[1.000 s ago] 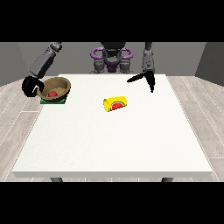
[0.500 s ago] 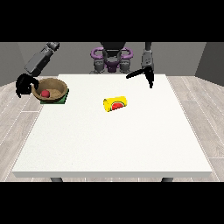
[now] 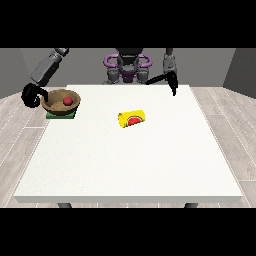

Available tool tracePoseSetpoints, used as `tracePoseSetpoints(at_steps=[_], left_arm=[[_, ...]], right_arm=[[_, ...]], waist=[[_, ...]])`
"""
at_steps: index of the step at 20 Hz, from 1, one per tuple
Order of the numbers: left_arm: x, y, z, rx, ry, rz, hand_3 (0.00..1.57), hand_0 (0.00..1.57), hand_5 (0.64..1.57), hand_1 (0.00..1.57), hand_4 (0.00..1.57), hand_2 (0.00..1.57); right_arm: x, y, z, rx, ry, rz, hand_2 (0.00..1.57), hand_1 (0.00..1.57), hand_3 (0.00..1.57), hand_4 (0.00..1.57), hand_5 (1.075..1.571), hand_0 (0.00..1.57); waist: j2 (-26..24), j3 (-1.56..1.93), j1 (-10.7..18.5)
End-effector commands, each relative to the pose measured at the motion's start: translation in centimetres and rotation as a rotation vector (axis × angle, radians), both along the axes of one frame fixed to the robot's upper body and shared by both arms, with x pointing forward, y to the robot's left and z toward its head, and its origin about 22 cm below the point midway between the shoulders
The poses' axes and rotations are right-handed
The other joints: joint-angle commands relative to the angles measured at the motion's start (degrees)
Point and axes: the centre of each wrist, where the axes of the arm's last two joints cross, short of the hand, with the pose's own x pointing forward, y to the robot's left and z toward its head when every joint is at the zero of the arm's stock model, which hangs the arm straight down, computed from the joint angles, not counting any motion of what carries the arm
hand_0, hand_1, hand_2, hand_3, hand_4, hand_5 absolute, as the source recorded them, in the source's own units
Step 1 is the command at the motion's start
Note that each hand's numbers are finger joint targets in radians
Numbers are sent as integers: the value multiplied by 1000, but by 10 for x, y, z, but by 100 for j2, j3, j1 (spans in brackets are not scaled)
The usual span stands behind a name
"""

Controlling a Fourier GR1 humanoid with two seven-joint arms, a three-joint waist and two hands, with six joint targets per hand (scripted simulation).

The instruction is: Pick the cup and pour the ball into the bowl, then pick the bowl and place it on the pad

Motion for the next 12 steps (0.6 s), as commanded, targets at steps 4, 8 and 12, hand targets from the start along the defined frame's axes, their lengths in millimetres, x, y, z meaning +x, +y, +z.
tracePoseSetpoints(at_steps=[4, 8, 12], left_arm=[[-12, 3, 10, -2, -45, -1, 0, 0, 1565, 0, 0, 0], [-19, -7, 21, -14, -51, -5, 0, 0, 1565, 0, 0, 0], [-20, 4, 25, -5, -60, 15, 0, 0, 1565, 0, 0, 0]], right_arm=[[-22, -26, 10, -45, 88, -90, 1571, 1571, 1571, 588, 1535, 1571], [-22, -36, 40, -191, 78, -160, 512, 359, 616, 0, 1506, 359], [-20, -36, 44, -190, 82, -162, 405, 0, 238, 0, 1487, 0]], waist=[[214, 5, -15], [277, 6, 16], [257, 2, -41]])
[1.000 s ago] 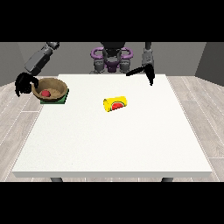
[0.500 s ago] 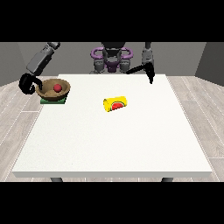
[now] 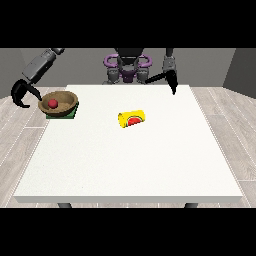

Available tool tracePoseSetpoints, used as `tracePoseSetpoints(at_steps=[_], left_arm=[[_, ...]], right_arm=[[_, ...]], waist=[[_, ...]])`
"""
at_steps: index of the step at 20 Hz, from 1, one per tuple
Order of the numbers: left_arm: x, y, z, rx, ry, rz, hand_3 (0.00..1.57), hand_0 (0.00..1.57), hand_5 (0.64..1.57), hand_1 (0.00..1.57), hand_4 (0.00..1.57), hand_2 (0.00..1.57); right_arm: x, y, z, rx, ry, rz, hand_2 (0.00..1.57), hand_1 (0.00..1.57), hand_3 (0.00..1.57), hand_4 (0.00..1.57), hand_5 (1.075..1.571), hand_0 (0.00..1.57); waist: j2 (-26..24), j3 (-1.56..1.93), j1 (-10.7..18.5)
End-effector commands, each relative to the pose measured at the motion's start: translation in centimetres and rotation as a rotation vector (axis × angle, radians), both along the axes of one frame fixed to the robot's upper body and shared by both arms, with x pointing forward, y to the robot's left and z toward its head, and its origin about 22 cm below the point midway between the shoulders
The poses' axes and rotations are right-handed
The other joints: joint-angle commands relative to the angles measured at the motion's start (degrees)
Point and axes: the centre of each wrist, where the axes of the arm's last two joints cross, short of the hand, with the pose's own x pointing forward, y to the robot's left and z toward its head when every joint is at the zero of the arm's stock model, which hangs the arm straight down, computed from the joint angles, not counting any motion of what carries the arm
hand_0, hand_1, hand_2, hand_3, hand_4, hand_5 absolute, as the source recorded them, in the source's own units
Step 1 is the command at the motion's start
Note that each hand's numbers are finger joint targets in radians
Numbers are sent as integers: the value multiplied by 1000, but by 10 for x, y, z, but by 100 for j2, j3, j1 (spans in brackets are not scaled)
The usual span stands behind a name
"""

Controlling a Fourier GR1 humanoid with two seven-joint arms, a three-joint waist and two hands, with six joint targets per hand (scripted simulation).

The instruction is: Pick the cup and pour the ball into the bowl, then pick the bowl and place it on the pad

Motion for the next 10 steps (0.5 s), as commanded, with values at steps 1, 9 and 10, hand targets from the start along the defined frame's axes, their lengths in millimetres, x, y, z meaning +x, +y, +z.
tracePoseSetpoints(at_steps=[1, 9, 10], left_arm=[[-9, 19, 11, 2, -33, 5, 0, 0, 1565, 0, 0, 0], [-17, 2, -11, -17, 24, 34, 0, 0, 1569, 0, 0, 0], [-17, 6, -15, -33, 59, 23, 0, 0, 1569, 0, 0, 0]], right_arm=[[-8, -11, 13, -29, -38, -19, 379, 0, 223, 0, 1478, 0], [-14, -26, 63, 2, -32, 20, 270, 0, 161, 0, 1497, 0], [-14, -25, 57, 4, -45, 78, 269, 0, 257, 0, 1501, 0]], waist=[[216, 3, -29], [-261, -1, -205], [-422, -2, -271]])
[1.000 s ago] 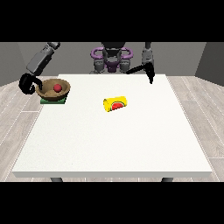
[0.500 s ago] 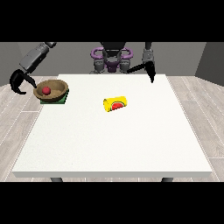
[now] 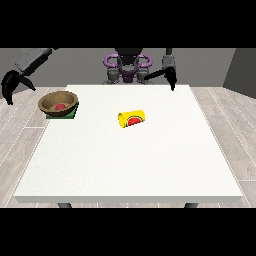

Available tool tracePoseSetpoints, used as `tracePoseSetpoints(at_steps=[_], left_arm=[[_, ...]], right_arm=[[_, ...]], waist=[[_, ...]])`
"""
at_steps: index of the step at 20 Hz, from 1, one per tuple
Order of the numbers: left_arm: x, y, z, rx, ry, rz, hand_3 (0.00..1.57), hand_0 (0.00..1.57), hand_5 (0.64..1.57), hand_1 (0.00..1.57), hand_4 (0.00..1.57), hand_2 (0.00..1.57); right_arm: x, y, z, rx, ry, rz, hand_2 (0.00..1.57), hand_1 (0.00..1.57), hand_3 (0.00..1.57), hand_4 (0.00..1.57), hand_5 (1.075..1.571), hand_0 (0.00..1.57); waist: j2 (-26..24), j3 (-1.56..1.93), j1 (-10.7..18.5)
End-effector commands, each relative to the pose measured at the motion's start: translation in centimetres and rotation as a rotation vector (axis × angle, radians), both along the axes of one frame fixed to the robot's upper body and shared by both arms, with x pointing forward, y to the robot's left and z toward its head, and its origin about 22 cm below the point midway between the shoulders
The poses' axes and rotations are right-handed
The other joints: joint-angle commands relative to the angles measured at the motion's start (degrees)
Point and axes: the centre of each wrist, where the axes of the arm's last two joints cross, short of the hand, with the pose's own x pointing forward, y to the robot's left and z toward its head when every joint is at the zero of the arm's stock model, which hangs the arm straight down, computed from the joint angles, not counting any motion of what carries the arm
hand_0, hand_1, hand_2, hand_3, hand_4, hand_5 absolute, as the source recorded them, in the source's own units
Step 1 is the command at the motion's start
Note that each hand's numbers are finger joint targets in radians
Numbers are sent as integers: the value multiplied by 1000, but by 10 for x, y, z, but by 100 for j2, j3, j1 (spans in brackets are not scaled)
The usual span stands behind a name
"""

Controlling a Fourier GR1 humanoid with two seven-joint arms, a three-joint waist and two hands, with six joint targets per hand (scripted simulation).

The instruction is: Pick the cup and pour the ball into the bowl, then pick the bowl and place it on the pad

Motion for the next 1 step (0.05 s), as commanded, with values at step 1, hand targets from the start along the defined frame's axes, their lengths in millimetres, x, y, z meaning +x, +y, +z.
tracePoseSetpoints(at_steps=[1], left_arm=[[7, 3, -26, -6, 116, 14, 0, 0, 1569, 0, 0, 0]], right_arm=[[-6, -11, 45, 25, -29, 73, 189, 0, 288, 0, 1503, 0]], waist=[[-573, -13, -87]])
